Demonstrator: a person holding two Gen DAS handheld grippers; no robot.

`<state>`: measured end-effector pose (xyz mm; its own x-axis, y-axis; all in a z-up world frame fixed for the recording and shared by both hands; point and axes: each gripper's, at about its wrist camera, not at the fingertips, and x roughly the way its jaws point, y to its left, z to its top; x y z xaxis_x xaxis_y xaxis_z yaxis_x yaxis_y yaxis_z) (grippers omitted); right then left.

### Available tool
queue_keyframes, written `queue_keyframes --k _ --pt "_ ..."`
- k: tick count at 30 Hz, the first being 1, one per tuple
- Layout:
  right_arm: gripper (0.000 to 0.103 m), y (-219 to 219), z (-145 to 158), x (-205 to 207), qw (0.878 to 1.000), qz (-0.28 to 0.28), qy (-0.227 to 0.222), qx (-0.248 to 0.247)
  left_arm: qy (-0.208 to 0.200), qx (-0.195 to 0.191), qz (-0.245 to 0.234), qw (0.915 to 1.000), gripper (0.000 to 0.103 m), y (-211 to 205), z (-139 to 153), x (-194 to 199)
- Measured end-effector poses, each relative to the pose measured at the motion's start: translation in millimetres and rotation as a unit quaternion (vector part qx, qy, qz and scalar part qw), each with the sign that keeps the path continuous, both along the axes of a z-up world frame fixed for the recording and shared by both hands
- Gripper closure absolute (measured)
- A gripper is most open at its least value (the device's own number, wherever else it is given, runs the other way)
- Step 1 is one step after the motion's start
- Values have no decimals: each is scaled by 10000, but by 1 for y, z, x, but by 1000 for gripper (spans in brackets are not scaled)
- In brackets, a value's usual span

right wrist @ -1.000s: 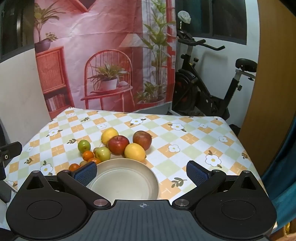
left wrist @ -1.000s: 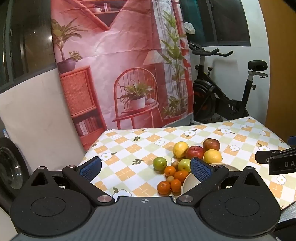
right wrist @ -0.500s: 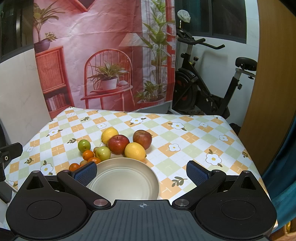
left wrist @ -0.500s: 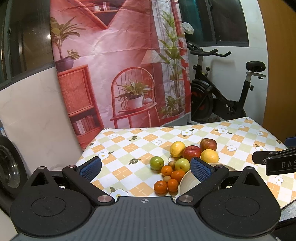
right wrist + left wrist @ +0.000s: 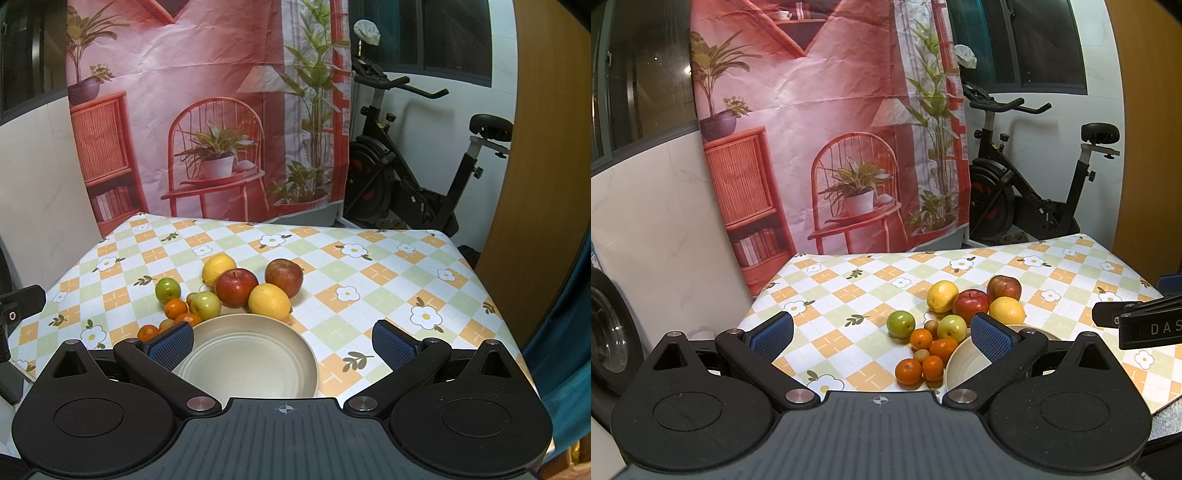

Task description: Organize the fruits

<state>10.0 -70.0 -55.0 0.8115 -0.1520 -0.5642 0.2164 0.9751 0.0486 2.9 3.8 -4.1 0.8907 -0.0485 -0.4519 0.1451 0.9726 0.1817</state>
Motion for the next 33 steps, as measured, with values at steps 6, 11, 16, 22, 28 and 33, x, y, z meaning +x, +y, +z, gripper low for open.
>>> queue_keyframes --k 6,11,16,22,28,33 --pt "0 0 0 0 10000 1 2 2 -1 -1 0 10000 0 0 0 0" --pt "0 0 1 0 10000 0 -1 1 0 -2 -2 10000 0 0 0 0" --pt "0 1 1 -1 10000 -3 -1 4 -1 -3 0 10000 0 0 0 0" --pt "0 0 2 0 10000 -3 0 4 3 -5 0 10000 0 0 0 0" --pt "0 0 1 0 10000 -3 -1 2 3 -6 -3 10000 0 1 0 0" --pt "0 0 1 0 10000 -5 -2 0 3 -7 0 10000 0 1 0 0"
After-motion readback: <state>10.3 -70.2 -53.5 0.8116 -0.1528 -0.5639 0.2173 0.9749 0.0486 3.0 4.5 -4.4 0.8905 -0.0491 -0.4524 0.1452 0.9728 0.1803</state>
